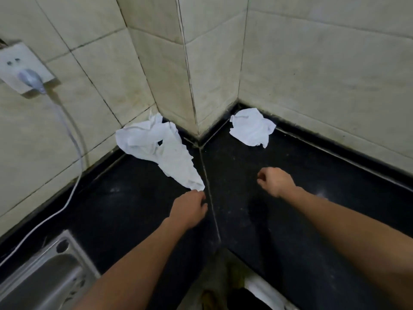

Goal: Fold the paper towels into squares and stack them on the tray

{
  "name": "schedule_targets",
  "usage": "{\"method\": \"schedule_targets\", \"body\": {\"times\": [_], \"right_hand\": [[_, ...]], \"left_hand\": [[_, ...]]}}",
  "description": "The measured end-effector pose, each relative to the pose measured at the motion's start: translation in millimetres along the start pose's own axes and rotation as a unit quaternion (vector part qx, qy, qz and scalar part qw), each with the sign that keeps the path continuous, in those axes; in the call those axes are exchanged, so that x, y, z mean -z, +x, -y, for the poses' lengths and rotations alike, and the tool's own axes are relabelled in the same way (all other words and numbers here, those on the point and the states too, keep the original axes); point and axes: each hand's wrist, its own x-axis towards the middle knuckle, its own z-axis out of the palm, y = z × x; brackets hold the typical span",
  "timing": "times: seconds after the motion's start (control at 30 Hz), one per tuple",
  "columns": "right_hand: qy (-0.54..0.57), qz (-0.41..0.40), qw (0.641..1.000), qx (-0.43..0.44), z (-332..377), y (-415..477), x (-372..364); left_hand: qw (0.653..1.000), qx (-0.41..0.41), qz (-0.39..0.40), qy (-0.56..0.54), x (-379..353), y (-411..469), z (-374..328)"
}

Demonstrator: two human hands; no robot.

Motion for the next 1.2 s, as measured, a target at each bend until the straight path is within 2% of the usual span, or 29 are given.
{"method": "schedule_targets", "body": {"times": [0.33, 0.5, 0.6, 0.77, 0.83, 0.97, 1.2], "right_hand": [[0.015, -0.067, 0.995, -0.075, -21.5, 158.9, 4.4], [-0.041, -0.062, 0.993, -0.092, -25.4, 201.1, -11.4], [-0.015, -0.110, 0.990, -0.086, -30.0, 206.7, -18.6], [0.133, -0.199, 0.971, -0.009, -24.6, 178.0, -7.6], [0.148, -0.217, 0.965, 0.018, -20.9, 152.2, -1.0], [0.137, -0.232, 0.962, 0.047, -11.1, 84.0, -0.5], [0.028, -0.190, 0.978, 0.081, -17.4, -41.0, -54.0]], "left_hand": [[0.999, 0.018, 0.034, -0.017, -14.3, 83.3, 28.9], [0.998, 0.025, 0.051, -0.021, -24.0, 110.2, 37.2], [0.998, 0.024, 0.061, -0.019, -30.2, 114.8, 40.4], [0.997, 0.013, 0.076, -0.016, -31.1, 106.4, 41.9], [0.997, 0.005, 0.072, -0.016, -26.8, 100.7, 42.6], [0.998, -0.021, 0.060, -0.019, -16.2, 84.0, 36.2], [0.992, -0.082, 0.087, -0.040, -34.0, 45.9, 19.6]]}}
